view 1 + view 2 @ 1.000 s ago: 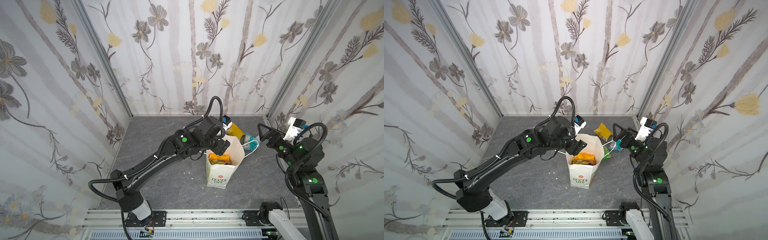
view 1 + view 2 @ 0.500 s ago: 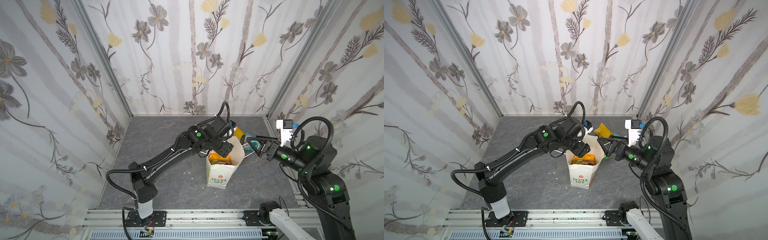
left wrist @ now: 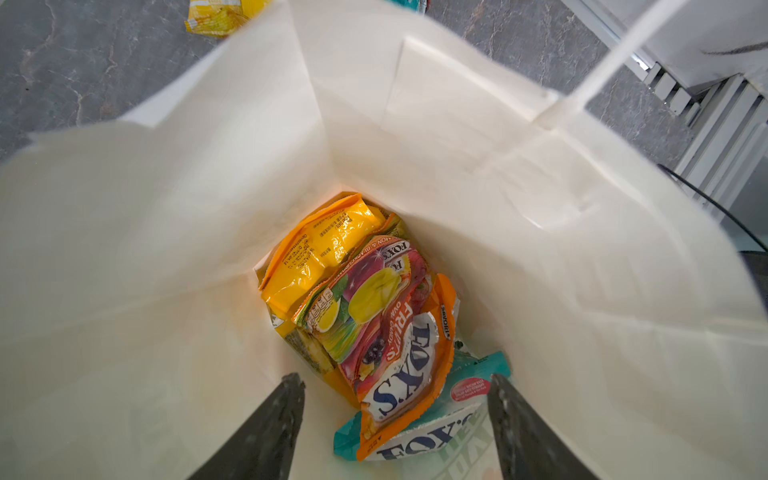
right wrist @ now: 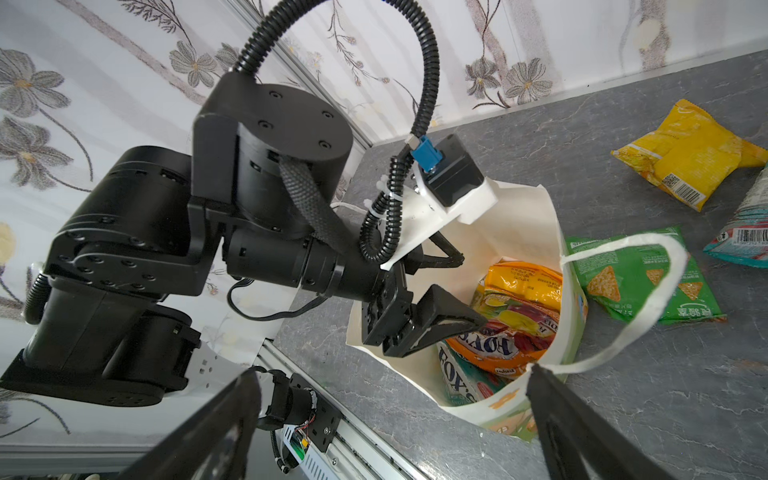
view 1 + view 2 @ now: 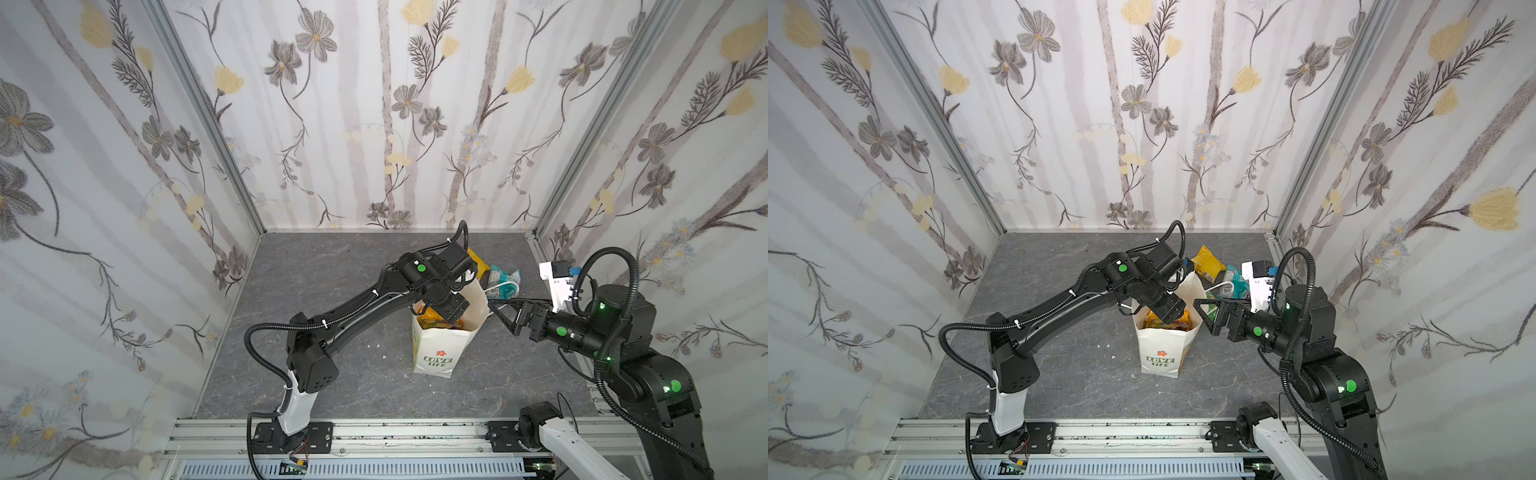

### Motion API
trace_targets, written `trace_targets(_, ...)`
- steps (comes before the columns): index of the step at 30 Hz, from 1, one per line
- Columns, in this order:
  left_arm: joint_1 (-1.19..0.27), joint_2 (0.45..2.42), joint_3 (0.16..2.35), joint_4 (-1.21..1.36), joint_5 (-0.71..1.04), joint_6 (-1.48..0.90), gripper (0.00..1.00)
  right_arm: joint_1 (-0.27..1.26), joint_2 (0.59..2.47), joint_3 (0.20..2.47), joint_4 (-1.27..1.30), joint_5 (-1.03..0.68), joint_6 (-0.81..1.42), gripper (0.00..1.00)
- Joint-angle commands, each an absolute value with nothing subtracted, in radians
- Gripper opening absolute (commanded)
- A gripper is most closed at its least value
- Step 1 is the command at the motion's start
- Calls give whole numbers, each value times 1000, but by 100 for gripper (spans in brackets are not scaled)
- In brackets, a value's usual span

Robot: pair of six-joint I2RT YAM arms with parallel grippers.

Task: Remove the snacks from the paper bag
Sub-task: 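Lower the left gripper onto the pink Fox's packet while the right returns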

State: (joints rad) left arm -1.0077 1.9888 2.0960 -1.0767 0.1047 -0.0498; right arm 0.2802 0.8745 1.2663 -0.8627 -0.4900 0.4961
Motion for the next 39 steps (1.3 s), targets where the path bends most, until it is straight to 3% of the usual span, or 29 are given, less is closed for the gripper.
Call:
trace_targets(1, -997, 2005, 2086, -1101, 115, -11, 71, 281, 879, 1264, -851, -476, 486, 99)
trace_targets(6, -994, 2030, 2064, -1122, 157, 49, 71, 280, 884, 1257, -846, -474, 482, 100)
trace_targets(17, -994, 2087, 1991, -1066, 86, 94, 90, 282, 890, 1240, -836, -477, 482, 100)
trace_targets(23, -994, 2119, 1935, -1005, 77, 85, 91, 283, 891, 1232, -836, -476, 479, 100)
trace_targets(31, -988, 2129, 1819, -902, 95, 64, 72, 284, 888, 1221, -835, -474, 482, 100)
trace_targets(39, -985, 2116, 1783, -877, 107, 51, 33, 284, 880, 1215, -839, -467, 488, 100)
